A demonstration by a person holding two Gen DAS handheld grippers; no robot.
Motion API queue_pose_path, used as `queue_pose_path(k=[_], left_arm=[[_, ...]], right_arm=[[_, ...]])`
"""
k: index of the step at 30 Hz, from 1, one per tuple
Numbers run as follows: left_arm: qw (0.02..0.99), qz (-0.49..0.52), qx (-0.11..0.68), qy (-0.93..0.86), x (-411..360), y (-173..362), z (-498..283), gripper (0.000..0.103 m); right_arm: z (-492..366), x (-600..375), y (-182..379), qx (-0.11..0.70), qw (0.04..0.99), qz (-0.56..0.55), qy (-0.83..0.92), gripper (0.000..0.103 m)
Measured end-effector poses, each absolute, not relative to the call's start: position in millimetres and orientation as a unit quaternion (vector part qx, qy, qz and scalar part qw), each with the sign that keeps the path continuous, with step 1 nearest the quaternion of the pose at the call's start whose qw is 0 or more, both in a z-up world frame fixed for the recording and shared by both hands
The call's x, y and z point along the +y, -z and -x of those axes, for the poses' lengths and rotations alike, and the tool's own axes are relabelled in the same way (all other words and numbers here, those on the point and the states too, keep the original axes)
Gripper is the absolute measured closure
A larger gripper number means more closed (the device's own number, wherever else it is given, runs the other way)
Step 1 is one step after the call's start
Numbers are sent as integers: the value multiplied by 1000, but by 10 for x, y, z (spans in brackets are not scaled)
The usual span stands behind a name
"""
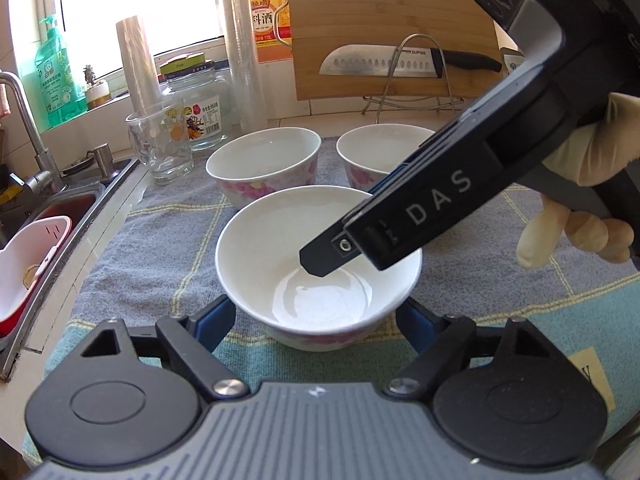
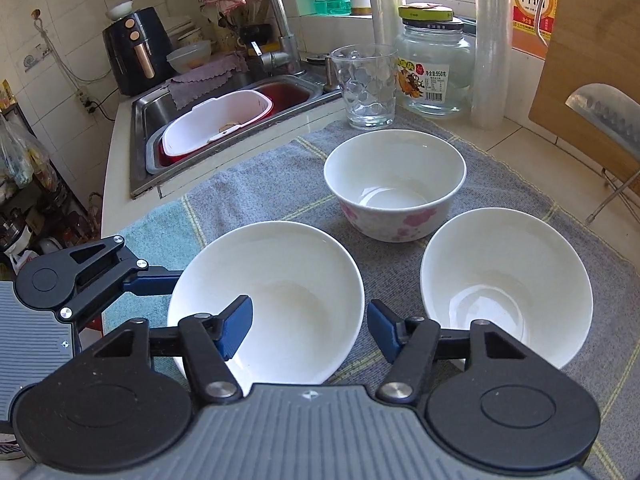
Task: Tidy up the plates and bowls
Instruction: 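Lift the plain white bowl with the right gripper and carry it across the mat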
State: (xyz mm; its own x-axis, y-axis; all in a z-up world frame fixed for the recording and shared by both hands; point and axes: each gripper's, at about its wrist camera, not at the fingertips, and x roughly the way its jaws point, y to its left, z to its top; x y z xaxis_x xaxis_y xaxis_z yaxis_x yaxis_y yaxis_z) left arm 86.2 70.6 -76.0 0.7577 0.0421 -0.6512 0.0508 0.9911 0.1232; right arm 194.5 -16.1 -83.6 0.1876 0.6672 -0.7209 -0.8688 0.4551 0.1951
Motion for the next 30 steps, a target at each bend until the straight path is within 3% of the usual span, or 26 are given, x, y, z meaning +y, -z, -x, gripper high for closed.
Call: queue_pose_path(k=[15,30], left_arm=[[930,-77,359,20,651,661,-847,17],[922,-89,366,86,150,492,-730,17]], right_arm=[[-1889,-255,749,395,761,112,-502,35],[-1618,-1003,619,398,784,85,-469,35]])
